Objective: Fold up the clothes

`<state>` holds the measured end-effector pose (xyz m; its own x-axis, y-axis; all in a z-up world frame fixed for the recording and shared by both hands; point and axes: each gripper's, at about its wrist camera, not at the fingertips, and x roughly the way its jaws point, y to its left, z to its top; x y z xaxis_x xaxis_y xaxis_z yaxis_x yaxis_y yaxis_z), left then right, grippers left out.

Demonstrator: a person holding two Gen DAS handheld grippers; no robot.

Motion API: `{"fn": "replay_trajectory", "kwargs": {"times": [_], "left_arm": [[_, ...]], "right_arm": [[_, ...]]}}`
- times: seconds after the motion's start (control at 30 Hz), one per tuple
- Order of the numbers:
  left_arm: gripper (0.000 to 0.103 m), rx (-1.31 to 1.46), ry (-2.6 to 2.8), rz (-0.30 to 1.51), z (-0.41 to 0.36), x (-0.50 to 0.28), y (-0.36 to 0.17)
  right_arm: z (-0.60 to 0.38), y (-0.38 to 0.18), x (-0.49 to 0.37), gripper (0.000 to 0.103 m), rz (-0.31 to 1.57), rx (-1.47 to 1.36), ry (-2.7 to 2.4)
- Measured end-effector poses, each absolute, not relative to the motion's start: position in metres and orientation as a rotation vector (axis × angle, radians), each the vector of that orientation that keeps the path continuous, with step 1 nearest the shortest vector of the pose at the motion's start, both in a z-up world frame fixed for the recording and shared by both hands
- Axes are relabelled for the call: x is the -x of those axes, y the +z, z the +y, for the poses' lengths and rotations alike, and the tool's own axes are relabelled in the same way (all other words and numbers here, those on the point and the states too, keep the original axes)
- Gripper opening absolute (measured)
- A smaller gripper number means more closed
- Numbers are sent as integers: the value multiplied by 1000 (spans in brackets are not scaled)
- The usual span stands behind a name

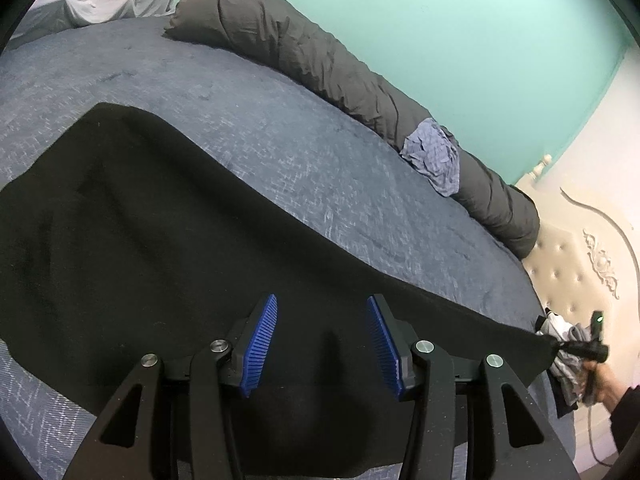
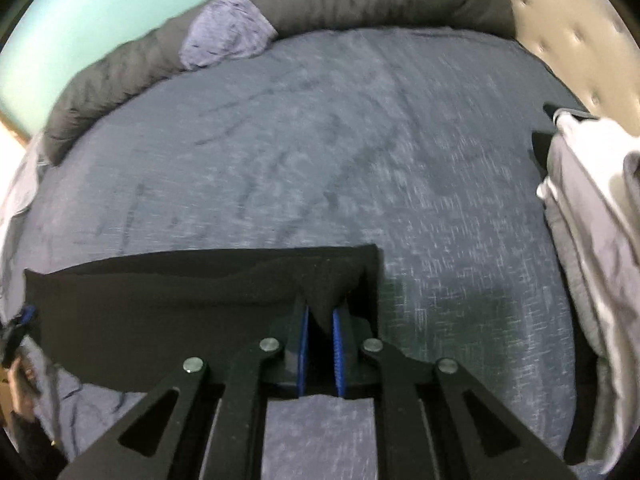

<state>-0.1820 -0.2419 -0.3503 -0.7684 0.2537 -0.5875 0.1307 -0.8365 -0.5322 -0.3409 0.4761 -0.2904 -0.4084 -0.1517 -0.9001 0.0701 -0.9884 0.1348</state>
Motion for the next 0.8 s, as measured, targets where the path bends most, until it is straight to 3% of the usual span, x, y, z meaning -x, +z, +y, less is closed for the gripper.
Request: {"fn": "replay_trajectory", "kwargs": {"times": [0.07,0.27,0.37,0.53,0.67,0.7,0.73,0.77,0.8], "left_arm": [[52,1042,2756,-875,-242,183,-351],[52,1057,2727,-887,-239,190,-355],[53,1062,2721,-877,-236,190,-356],[55,1069,2718,-874,-234,191,-356],[56,1077,2712,-880,-235,193,-358],[56,1080,2709,-882,-234,193,-359],[56,1082,2707,-885,-234,194,-360],[56,1085,2704,-886,-234,194,-361],[56,1087,2702,-887,-234,195,-362]], "right_arm": [[481,-306,341,19,-105,-1661,-2558],[518,-306,338,23,-249,-1577,-2718],[521,-303,336,44,-265,-1520,-2669],[499,-310,343,48,-174,-1504,-2610],[487,-322,353,45,-153,-1526,-2597],[485,-322,353,39,-148,-1509,-2598],[483,-322,352,20,-143,-1493,-2600],[480,-321,352,12,-139,-1476,-2601],[478,-321,352,12,-134,-1460,-2603]]}}
